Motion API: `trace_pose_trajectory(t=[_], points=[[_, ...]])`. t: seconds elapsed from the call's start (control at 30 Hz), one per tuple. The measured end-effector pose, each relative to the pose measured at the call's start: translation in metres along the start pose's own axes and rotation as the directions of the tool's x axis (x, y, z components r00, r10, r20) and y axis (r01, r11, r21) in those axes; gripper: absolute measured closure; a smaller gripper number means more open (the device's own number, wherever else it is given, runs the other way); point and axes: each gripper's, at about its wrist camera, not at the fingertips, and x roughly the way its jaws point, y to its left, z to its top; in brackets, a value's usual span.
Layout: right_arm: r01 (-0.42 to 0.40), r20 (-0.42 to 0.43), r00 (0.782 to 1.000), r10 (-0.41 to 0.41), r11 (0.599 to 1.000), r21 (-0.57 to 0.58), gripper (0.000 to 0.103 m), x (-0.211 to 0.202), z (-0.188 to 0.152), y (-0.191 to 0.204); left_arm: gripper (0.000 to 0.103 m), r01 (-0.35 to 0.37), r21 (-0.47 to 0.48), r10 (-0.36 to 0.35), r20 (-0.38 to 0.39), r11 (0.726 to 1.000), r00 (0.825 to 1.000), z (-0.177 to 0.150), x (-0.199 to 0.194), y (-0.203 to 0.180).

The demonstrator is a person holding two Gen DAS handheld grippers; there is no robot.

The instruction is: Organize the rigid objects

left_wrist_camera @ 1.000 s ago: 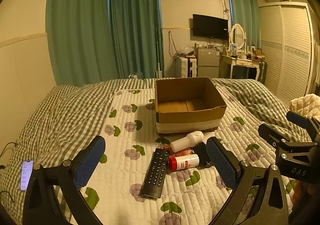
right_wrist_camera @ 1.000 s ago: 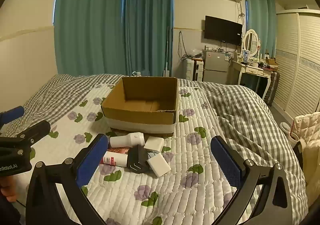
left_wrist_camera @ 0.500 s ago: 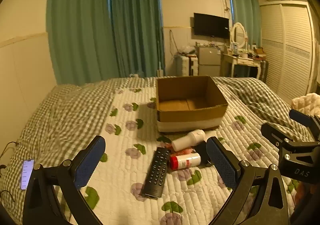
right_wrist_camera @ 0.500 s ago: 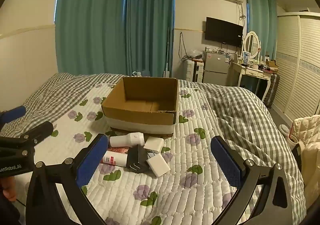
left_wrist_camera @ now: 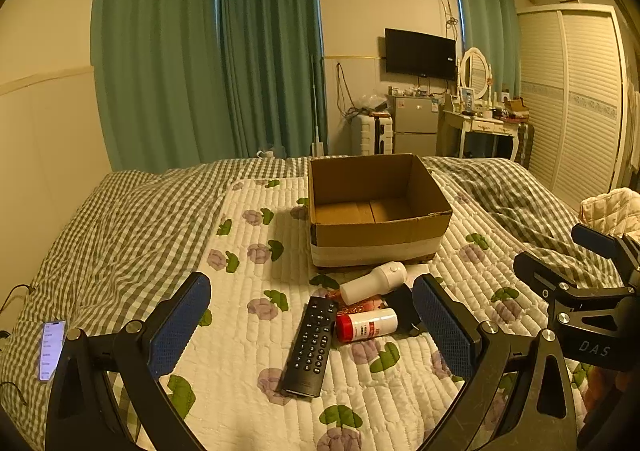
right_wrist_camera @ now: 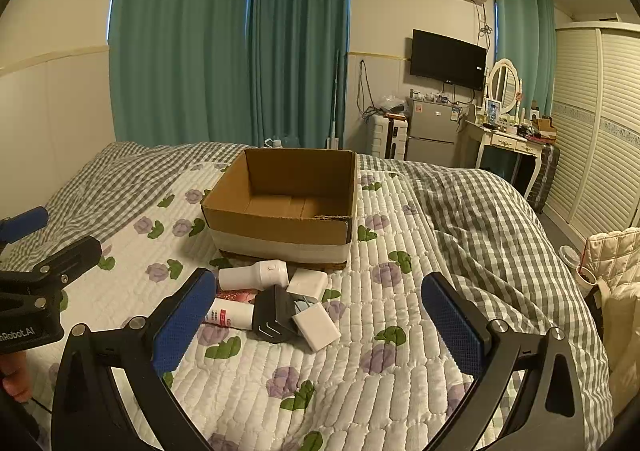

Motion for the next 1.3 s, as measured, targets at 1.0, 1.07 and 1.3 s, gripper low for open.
trace_pose_trajectory(t=[1.0,1.07,1.3], points=[[-0.006,-0.002,1.000,0.006,1.000,-0.008,0.000,0.0003,0.0055,0.0011,0.000,-0.001,-0.024,0.001,0.006,1.000,1.000,0.0045,-0.0025,0.0056],[-0.006,-0.002,1.000,0.006,1.000,-0.007,0.000,0.0005,0.0057,0.0013,0.000,0.000,-0.024,0.000,0.005,1.000,1.000,0.0045,-0.0025,0.0059],[-0.005,-0.008,1.000,0.005,1.000,-0.008,0.000,0.0022,0.0049,0.0025,0.000,0.001,-0.024,-0.001,0.005,1.000,1.000,0.0042,-0.0024,0.0063]])
